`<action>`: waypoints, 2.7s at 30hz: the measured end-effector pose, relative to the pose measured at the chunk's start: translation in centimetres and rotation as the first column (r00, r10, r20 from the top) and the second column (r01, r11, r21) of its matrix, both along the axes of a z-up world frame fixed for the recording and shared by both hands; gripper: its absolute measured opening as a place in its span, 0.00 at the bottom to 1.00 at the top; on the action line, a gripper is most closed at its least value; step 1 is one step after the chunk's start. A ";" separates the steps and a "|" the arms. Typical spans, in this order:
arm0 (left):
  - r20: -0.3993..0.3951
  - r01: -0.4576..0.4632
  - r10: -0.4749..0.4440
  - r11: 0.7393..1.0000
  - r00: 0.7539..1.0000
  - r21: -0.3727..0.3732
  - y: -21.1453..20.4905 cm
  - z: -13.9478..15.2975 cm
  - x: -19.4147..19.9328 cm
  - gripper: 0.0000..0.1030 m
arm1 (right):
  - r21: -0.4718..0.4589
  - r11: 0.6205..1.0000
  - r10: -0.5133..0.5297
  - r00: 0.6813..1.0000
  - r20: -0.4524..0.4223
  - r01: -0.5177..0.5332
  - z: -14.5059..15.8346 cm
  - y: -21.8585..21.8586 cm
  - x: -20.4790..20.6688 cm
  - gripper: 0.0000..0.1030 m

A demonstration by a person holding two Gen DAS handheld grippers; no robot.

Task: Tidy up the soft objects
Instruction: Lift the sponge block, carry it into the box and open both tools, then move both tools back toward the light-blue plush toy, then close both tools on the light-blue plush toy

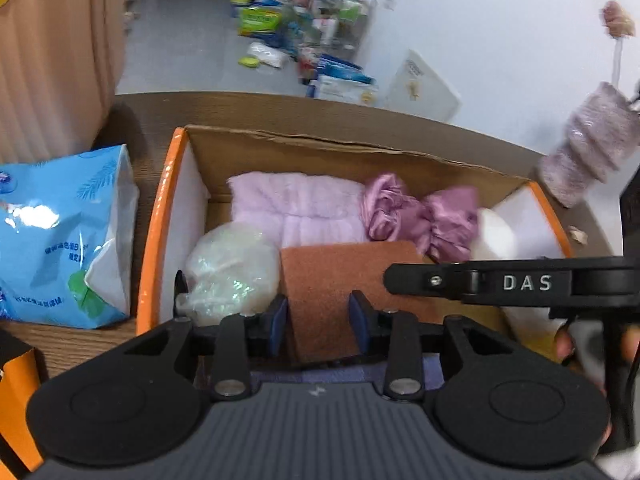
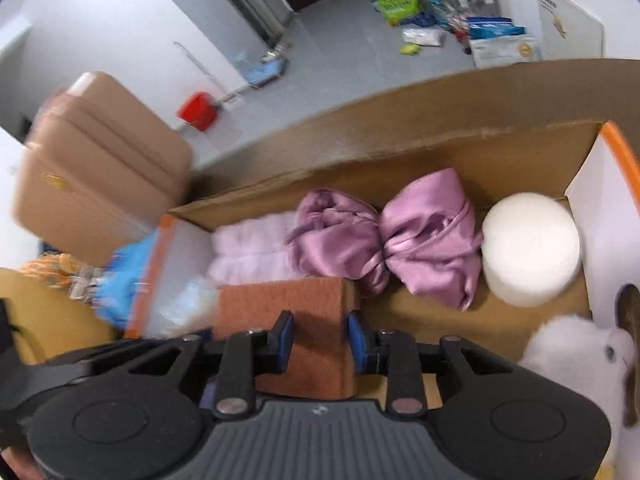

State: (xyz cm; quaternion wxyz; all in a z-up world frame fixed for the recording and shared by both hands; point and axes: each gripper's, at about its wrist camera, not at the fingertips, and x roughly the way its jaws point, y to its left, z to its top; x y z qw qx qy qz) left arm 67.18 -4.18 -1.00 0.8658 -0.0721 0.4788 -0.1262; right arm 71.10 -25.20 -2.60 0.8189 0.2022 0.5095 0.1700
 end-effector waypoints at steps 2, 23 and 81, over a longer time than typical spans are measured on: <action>0.001 -0.011 0.011 1.000 1.000 -0.005 0.1 0.0 0.1 0.35 | 0.032 0.999 -0.026 1.000 -0.002 0.026 -0.6 -0.2 0.1 0.33; 0.295 0.014 -0.041 0.996 0.955 0.093 4.1 15.5 -19.3 0.64 | -0.252 0.965 0.013 0.946 0.324 0.073 15.5 -5.2 -18.0 0.46; 0.170 0.146 -0.119 0.977 0.978 -0.156 -10.5 -2.6 -33.9 0.50 | 0.049 0.975 -0.215 0.867 0.448 0.217 -2.0 -11.7 -37.6 0.48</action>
